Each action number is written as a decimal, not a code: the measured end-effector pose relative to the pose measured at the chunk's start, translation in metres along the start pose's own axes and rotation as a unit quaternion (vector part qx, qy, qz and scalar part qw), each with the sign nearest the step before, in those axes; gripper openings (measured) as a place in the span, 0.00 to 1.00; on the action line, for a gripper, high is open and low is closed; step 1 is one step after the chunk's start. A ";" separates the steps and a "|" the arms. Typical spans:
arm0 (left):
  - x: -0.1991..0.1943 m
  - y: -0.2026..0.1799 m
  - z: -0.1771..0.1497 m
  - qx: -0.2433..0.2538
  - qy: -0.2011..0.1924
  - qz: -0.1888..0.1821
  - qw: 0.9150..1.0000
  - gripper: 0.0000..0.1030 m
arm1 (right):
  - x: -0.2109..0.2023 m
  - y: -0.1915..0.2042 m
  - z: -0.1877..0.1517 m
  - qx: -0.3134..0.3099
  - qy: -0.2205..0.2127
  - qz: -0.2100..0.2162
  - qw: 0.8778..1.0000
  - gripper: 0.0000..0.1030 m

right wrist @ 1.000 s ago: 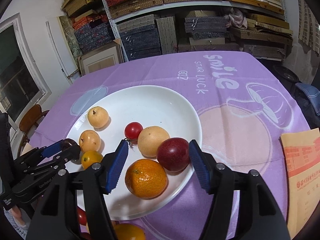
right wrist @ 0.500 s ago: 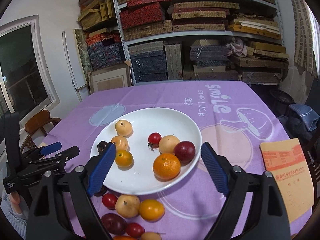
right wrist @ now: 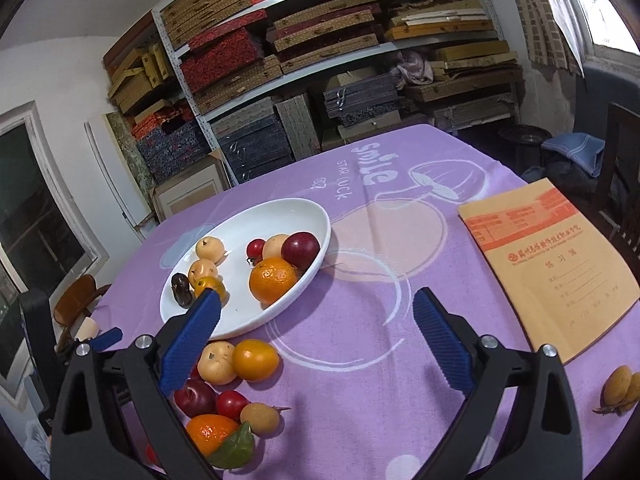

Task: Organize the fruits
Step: 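Move the left tool to the second dark brown fruit and close on it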

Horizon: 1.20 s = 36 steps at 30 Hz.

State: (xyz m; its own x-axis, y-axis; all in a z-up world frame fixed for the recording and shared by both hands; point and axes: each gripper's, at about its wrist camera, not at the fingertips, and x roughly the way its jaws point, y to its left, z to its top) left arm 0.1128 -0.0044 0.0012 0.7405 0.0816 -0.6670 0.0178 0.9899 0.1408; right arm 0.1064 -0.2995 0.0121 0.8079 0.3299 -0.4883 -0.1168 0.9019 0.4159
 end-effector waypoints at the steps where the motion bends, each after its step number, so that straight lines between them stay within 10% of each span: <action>1: 0.004 -0.002 -0.001 0.003 0.008 -0.004 1.000 0.80 | 0.001 -0.001 0.001 0.004 0.000 0.000 1.000 0.92; 18: 0.029 0.019 -0.001 -0.039 0.062 0.024 0.997 0.86 | 0.013 0.006 -0.006 -0.013 0.028 -0.012 0.999 0.93; 31: 0.020 0.027 0.000 -0.053 0.032 -0.059 0.996 0.84 | 0.012 0.009 -0.007 -0.018 0.027 -0.010 0.999 0.94; 36: 0.026 0.030 0.002 -0.063 0.040 -0.075 0.994 0.59 | 0.012 0.009 -0.007 -0.017 0.029 -0.011 0.999 0.94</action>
State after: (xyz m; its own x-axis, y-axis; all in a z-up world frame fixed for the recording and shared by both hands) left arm 0.1335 0.0269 -0.0106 0.6801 -0.0632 -0.7303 0.0351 0.9979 -0.0537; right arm 0.1111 -0.2859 0.0049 0.7756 0.3253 -0.5409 -0.1201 0.9174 0.3795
